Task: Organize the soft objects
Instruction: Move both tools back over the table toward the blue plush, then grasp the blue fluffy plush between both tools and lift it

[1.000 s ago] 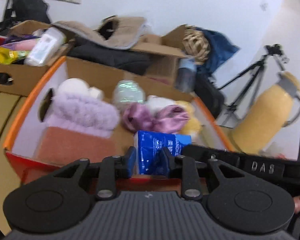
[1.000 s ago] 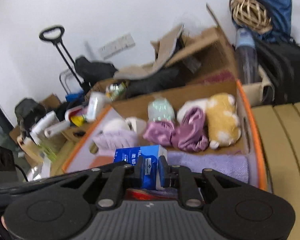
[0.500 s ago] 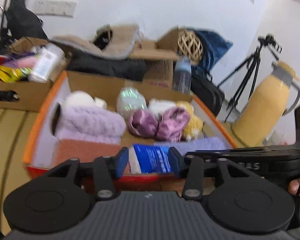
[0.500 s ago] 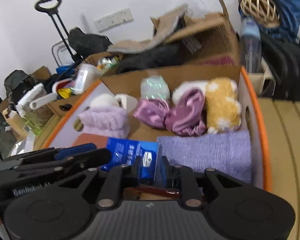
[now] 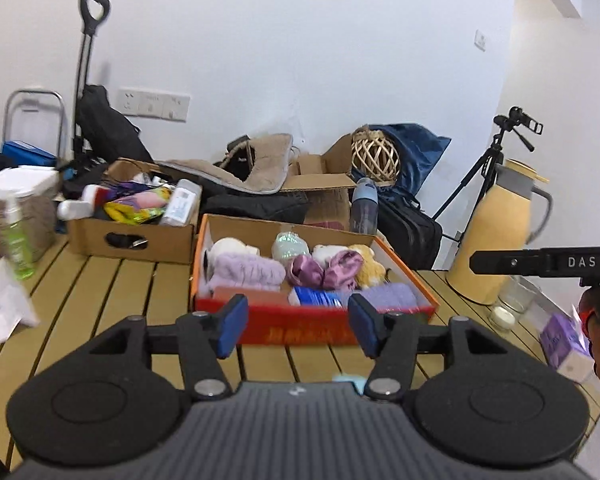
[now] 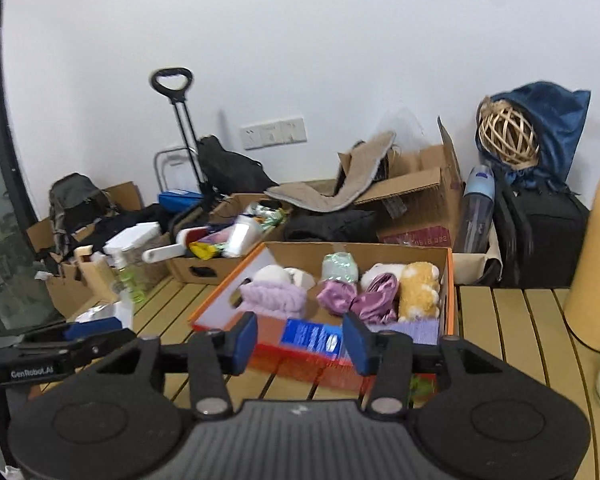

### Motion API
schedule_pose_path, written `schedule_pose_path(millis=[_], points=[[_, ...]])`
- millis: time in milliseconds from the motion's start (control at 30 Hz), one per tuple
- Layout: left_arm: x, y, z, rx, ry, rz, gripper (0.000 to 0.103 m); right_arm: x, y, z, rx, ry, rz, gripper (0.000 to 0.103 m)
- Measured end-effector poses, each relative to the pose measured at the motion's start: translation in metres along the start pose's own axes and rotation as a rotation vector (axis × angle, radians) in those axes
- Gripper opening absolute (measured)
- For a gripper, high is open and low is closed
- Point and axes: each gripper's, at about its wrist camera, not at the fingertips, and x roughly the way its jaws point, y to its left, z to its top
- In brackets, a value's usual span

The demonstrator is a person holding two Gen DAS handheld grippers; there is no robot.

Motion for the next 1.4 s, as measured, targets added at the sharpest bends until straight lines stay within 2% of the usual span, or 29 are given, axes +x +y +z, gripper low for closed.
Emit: schedule_pose_path(millis=[67,267,433,633,733,800,900,933,1000,1067,1100,1133,1200,1300,1400], points=[[-0.023,-0.006,-0.023,-0.017,-0.005,0.000,0.066,-0.019,0.008,-0.025,-0.018,-0.012,0.030,0.057],[-0.072,-0.022,-0.088,-0.096,0.048,-0.036,0.073,-0.058,0.026,-0.108,-0.001,-0.008,0.022,0.062],[-0.072,-0.029,-0.104,-0.069,0.096,-0.015,0.075,-0.063,0.020,-0.143,0.075,0.041,0.045,0.064],[-0.025,-0.034,-0.096,-0.034,0.104,-0.021,0.076,-0.035,0.007,-0.144,0.133,0.051,0.052,0.064],[0.022,-0.027,-0.080,-0.025,0.077,0.017,0.073,0.001,0.006,-0.143,0.129,0.118,0.080,0.066],[0.057,-0.021,-0.069,-0.018,0.107,0.009,0.067,0.028,0.007,-0.146,0.147,0.174,0.123,0.065],[0.107,-0.010,-0.055,-0.063,0.130,-0.058,0.065,0.063,0.009,-0.147,0.181,0.203,0.149,0.061],[0.121,-0.005,-0.054,-0.099,0.133,-0.088,0.064,0.070,0.008,-0.145,0.196,0.192,0.153,0.060],[0.144,0.008,-0.057,-0.186,0.196,-0.149,0.057,0.081,0.003,-0.141,0.249,0.155,0.169,0.060],[0.154,0.022,-0.065,-0.273,0.257,-0.227,0.051,0.089,-0.008,-0.136,0.314,0.123,0.160,0.055],[0.156,0.025,-0.069,-0.305,0.289,-0.244,0.045,0.093,-0.015,-0.134,0.342,0.109,0.147,0.050],[0.157,0.029,-0.072,-0.326,0.309,-0.253,0.044,0.096,-0.022,-0.133,0.367,0.100,0.134,0.043],[0.153,0.031,-0.075,-0.326,0.293,-0.252,0.041,0.106,-0.031,-0.133,0.384,0.104,0.135,0.036],[0.149,0.030,-0.076,-0.306,0.279,-0.233,0.041,0.112,-0.037,-0.137,0.439,0.098,0.170,0.036],[0.143,0.033,-0.072,-0.297,0.266,-0.225,0.041,0.107,-0.033,-0.135,0.412,0.084,0.149,0.037]])
